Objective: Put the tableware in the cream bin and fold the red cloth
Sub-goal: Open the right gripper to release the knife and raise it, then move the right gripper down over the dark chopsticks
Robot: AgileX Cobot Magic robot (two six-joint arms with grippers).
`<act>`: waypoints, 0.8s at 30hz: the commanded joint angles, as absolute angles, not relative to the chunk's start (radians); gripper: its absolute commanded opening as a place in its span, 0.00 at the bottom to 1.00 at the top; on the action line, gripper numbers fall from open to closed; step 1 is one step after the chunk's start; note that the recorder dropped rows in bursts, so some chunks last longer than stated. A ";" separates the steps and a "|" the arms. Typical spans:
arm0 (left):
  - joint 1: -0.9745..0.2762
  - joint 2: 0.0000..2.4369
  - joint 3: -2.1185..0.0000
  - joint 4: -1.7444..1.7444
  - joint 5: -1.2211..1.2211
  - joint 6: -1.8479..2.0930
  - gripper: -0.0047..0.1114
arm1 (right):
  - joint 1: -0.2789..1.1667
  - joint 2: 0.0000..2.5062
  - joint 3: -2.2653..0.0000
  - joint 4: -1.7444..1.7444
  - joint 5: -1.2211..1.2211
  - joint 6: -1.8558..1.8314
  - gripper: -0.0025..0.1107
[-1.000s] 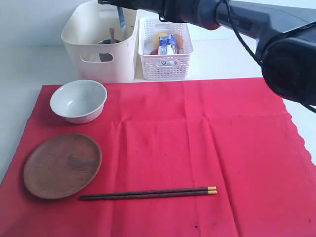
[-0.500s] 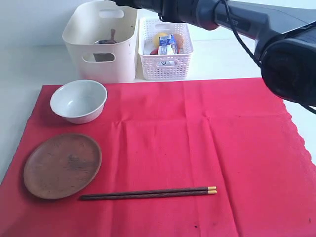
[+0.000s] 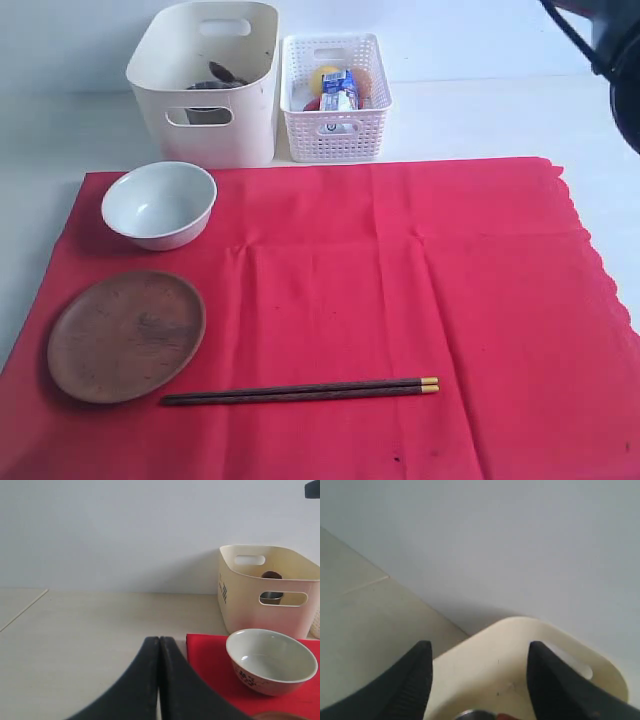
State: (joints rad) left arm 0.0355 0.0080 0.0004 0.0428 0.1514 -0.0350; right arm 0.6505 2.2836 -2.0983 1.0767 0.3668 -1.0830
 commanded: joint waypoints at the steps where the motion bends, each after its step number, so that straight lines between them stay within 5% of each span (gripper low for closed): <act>1: 0.039 0.005 0.000 0.037 0.148 -0.035 0.04 | 0.643 2.184 -2.091 0.427 0.567 -0.553 0.40; 4: 0.039 0.005 0.000 0.037 0.148 -0.035 0.04 | 0.643 2.115 -2.091 0.126 0.785 -0.327 0.23; 10: 0.039 0.005 0.000 0.037 0.148 -0.035 0.04 | 0.643 2.033 -2.090 0.120 1.017 -0.315 0.02; 24: 0.039 0.005 0.000 0.037 0.148 -0.035 0.04 | 0.645 1.772 -1.699 0.264 0.938 -0.385 0.02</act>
State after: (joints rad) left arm 0.0355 0.0080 0.0004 0.0428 0.1514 -0.0350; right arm 0.6452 1.8256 -1.8025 0.2036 1.0126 -0.3631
